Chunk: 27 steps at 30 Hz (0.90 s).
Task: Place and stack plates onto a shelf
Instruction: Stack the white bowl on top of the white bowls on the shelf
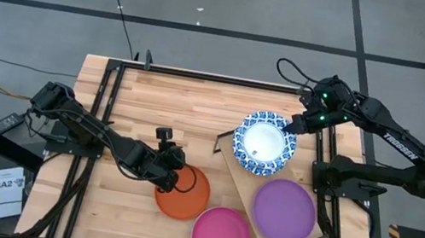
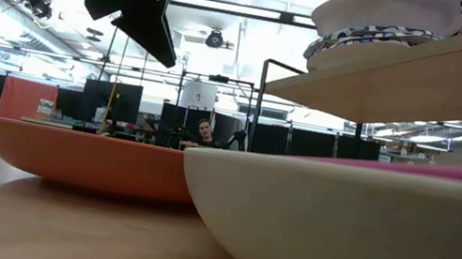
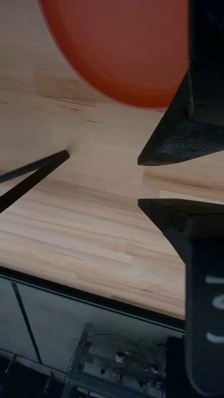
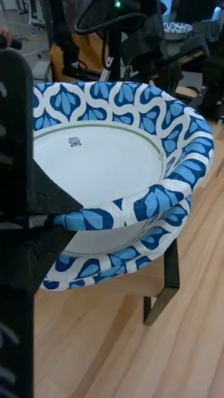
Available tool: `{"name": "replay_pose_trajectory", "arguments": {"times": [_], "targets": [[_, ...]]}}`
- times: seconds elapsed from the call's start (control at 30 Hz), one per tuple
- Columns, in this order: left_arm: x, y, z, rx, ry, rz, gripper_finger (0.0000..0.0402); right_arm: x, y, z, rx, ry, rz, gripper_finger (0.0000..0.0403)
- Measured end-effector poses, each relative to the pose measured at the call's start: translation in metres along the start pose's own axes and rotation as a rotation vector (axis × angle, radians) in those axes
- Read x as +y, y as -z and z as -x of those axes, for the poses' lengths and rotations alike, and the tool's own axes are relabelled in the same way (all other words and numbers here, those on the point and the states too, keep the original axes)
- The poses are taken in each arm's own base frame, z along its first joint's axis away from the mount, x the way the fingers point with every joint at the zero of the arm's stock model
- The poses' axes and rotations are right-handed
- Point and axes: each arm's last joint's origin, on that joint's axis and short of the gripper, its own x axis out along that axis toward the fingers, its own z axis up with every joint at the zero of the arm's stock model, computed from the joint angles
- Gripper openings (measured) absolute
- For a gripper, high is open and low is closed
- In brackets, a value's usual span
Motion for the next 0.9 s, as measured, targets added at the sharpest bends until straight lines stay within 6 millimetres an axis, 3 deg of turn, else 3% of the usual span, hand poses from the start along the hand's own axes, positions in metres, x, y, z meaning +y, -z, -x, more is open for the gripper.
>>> {"name": "replay_pose_trajectory", "arguments": {"times": [0.27, 0.9], "targets": [[0.0000, -0.0001, 0.0001, 0.000, 0.000, -0.001, 0.0102, -0.0014, -0.0011, 0.0001, -0.037, 0.050, 0.001, 0.0024], [0.0000, -0.0001, 0.0001, 0.000, 0.000, -0.003, 0.0102, -0.0018, -0.0014, 0.0002, -0.046, 0.063, 0.037, 0.0127]]}}
